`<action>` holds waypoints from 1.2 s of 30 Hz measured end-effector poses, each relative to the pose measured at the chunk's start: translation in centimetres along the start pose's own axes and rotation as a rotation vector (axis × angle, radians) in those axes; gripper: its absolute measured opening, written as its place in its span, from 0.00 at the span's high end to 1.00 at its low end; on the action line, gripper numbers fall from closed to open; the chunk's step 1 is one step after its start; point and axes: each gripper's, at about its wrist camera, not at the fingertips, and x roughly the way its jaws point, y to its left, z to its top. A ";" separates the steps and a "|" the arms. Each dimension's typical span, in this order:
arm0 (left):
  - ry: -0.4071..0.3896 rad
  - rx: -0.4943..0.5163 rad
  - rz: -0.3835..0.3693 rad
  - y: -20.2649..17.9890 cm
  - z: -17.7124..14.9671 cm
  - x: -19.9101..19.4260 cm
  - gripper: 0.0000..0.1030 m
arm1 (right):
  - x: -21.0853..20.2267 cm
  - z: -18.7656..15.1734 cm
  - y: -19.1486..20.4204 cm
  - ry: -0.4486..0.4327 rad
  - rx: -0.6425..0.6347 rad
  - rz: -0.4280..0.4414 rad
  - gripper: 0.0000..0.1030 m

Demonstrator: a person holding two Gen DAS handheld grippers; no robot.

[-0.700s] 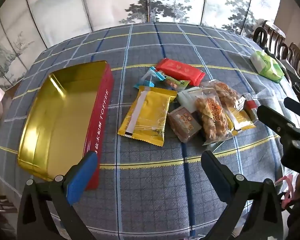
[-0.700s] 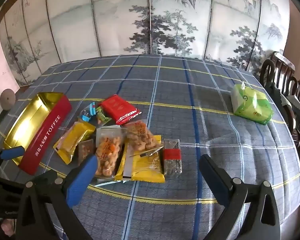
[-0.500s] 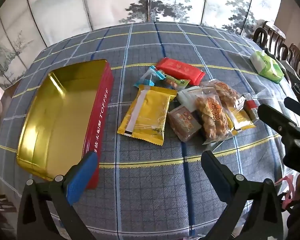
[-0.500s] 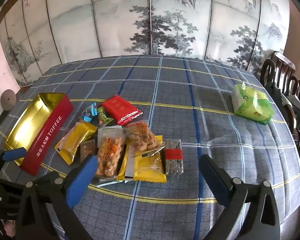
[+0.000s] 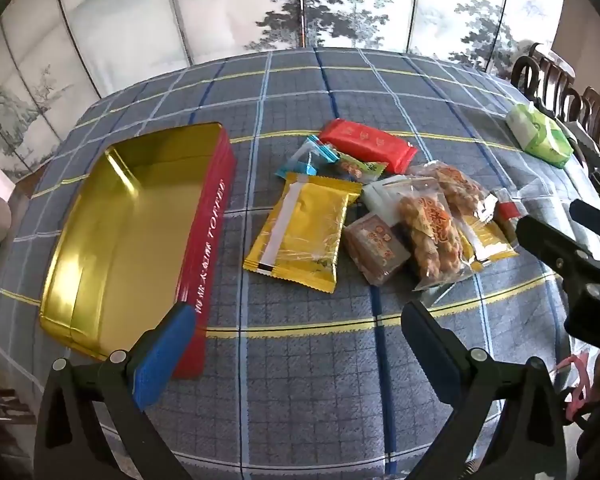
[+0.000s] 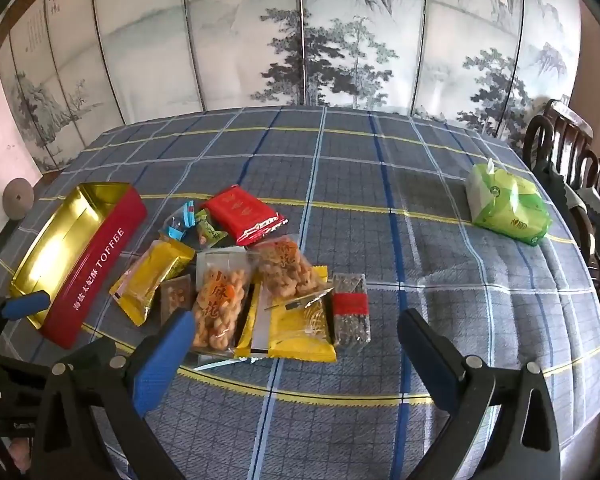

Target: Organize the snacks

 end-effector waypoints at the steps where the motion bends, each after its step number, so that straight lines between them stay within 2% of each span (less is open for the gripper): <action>1: -0.003 0.000 0.001 0.0 0.0 0.0 0.01 | 0.1 -0.1 0.0 0.003 0.000 0.001 0.00; 14: 0.005 -0.003 -0.031 0.1 -0.1 0.5 0.01 | 0.7 -0.4 0.1 0.022 -0.011 0.007 0.00; 22: -0.003 0.032 -0.006 -0.5 -0.1 0.3 0.01 | 0.7 -0.3 0.3 0.016 -0.021 0.005 0.00; 36: 0.022 0.011 0.009 -0.1 -0.2 0.7 0.01 | 0.8 -0.4 -0.3 0.021 0.005 0.021 0.00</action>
